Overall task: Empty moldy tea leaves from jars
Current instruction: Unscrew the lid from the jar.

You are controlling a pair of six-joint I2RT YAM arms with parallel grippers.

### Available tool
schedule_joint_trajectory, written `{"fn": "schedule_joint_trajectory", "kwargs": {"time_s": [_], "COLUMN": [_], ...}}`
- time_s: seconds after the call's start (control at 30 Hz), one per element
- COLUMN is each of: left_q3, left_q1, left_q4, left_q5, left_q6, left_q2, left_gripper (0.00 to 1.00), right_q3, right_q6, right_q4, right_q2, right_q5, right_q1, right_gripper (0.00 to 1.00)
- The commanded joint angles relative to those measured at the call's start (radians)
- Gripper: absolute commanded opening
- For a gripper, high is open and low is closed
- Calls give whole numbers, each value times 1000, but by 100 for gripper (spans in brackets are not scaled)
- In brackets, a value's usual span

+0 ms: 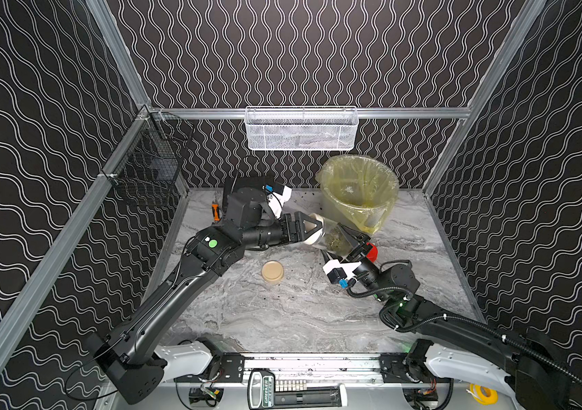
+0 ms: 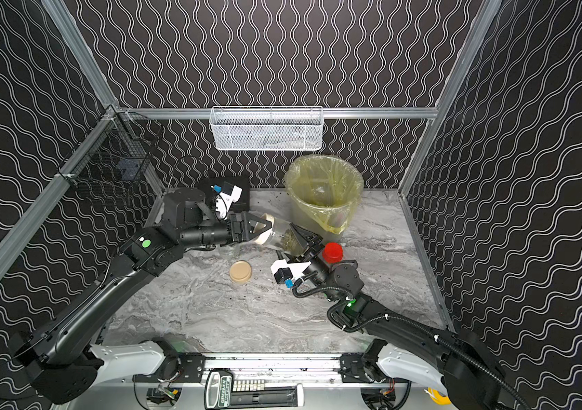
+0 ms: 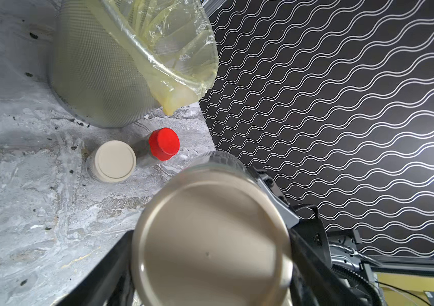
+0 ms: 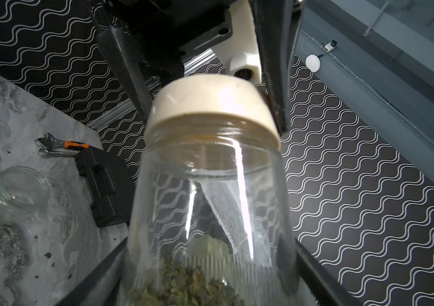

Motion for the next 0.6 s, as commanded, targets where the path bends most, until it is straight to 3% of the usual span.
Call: {"fn": "schedule_joint_trajectory", "kwargs": {"time_s": [0.0, 0.17, 0.37, 0.57], "left_q3": [19, 58, 59, 48], "left_q1": [0, 1, 3, 3], "left_q4": [10, -67, -62, -65], "left_q5": [-43, -131, -125, -201], "left_q6": [-21, 5, -1, 77], "left_q2": [-3, -4, -8, -29], "left_gripper": [49, 46, 46, 44], "right_q3": [-10, -19, -35, -14], "right_q6": [-64, -60, -67, 158], "right_q4": [120, 113, 138, 124], "right_q2": [5, -1, 8, -58], "right_q5": [109, 114, 122, 124], "right_q1": [5, 13, 31, 33], "right_gripper": [32, 32, 32, 32]}}
